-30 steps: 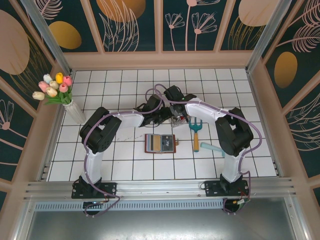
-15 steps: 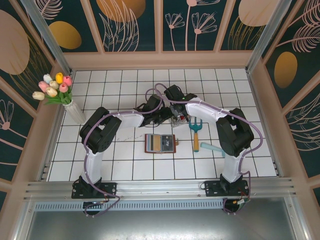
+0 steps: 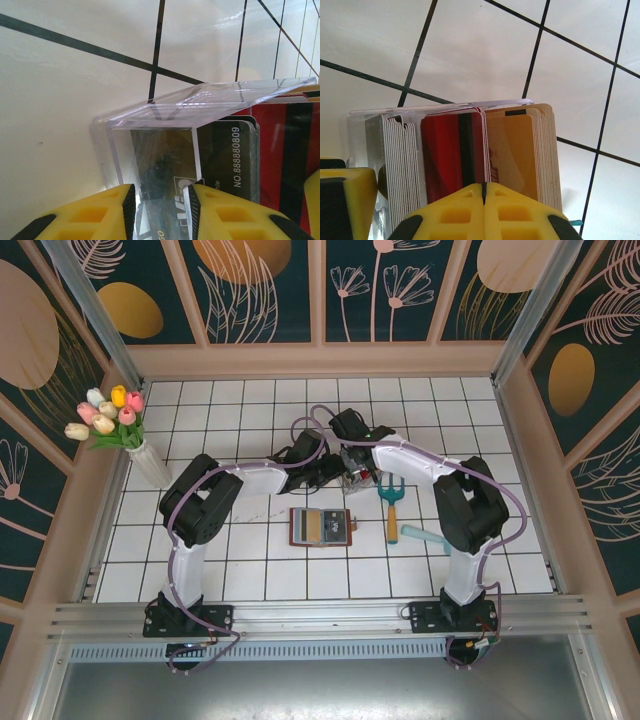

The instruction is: Put the credit cards into the card holder

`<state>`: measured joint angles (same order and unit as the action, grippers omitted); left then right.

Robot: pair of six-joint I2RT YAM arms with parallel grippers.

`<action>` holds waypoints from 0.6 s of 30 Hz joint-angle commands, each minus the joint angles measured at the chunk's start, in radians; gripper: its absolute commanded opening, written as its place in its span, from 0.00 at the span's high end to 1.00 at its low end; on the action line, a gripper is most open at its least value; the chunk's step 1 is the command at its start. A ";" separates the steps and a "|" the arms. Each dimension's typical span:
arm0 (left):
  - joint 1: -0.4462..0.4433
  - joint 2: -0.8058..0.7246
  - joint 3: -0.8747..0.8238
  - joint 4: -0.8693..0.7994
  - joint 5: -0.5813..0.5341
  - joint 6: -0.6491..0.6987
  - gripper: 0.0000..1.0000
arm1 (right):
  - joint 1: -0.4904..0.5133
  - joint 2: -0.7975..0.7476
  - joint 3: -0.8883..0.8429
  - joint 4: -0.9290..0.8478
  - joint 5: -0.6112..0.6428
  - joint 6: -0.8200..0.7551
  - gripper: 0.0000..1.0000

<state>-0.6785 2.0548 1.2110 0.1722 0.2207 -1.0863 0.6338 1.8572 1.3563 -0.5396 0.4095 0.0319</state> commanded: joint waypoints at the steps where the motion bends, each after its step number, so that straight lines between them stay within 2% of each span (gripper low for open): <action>1: 0.008 0.028 -0.018 -0.028 -0.007 0.002 0.65 | -0.023 -0.056 0.024 -0.038 -0.008 0.007 0.95; 5: 0.009 0.024 -0.019 -0.028 -0.009 0.003 0.65 | -0.027 -0.069 0.025 -0.046 -0.015 0.010 1.00; 11: 0.008 0.016 -0.021 -0.033 -0.012 0.007 0.65 | -0.031 -0.089 0.036 -0.059 -0.063 0.022 1.00; 14: 0.008 0.004 -0.021 -0.032 -0.011 0.017 0.64 | -0.044 -0.111 0.048 -0.062 -0.135 0.036 1.00; 18: 0.008 -0.047 -0.039 -0.005 -0.011 0.034 0.59 | -0.081 -0.175 0.036 -0.038 -0.334 0.093 1.00</action>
<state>-0.6785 2.0510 1.2003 0.1799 0.2203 -1.0794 0.5800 1.7672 1.3670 -0.5686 0.2253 0.0673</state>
